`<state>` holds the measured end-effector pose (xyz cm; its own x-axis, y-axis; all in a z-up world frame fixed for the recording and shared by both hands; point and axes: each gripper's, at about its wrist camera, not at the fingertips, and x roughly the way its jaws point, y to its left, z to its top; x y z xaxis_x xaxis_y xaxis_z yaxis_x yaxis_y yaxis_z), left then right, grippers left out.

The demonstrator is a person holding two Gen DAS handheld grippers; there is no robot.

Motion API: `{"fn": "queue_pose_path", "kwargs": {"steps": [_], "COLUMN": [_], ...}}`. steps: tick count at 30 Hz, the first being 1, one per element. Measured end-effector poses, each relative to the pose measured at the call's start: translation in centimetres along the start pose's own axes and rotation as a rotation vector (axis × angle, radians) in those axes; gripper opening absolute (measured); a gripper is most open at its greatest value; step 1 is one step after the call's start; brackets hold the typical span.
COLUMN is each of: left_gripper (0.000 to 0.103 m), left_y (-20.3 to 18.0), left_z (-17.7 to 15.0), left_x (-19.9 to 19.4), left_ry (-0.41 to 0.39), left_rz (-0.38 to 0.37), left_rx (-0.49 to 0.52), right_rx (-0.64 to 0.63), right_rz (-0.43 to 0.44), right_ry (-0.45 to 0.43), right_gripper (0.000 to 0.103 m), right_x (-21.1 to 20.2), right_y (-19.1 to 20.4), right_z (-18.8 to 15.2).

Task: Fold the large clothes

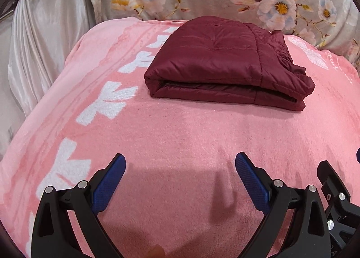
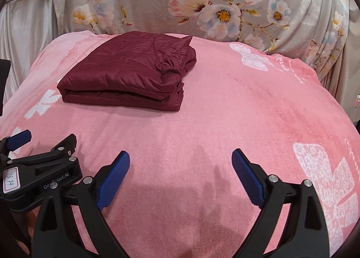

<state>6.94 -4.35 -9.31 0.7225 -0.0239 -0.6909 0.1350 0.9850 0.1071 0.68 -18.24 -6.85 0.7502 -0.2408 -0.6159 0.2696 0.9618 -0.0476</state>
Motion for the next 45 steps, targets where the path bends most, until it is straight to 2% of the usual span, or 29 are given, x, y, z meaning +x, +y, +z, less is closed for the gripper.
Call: {"fn": "queue_pose_path", "kwargs": {"steps": [14, 45], "left_gripper": [0.095, 0.094], "left_y": [-0.02, 0.28], "left_z": [-0.11, -0.03], "left_x": [-0.12, -0.54], "left_ry": [-0.021, -0.043], "left_rz": [-0.004, 0.014], "left_rx": [0.005, -0.001], "right_rx": [0.008, -0.009], "right_rz": [0.023, 0.013], "right_ry": [-0.012, -0.019], "right_gripper": [0.09, 0.09], "right_x": [-0.02, -0.27], "right_y": [-0.23, 0.25], "right_z": [-0.12, -0.09]}}
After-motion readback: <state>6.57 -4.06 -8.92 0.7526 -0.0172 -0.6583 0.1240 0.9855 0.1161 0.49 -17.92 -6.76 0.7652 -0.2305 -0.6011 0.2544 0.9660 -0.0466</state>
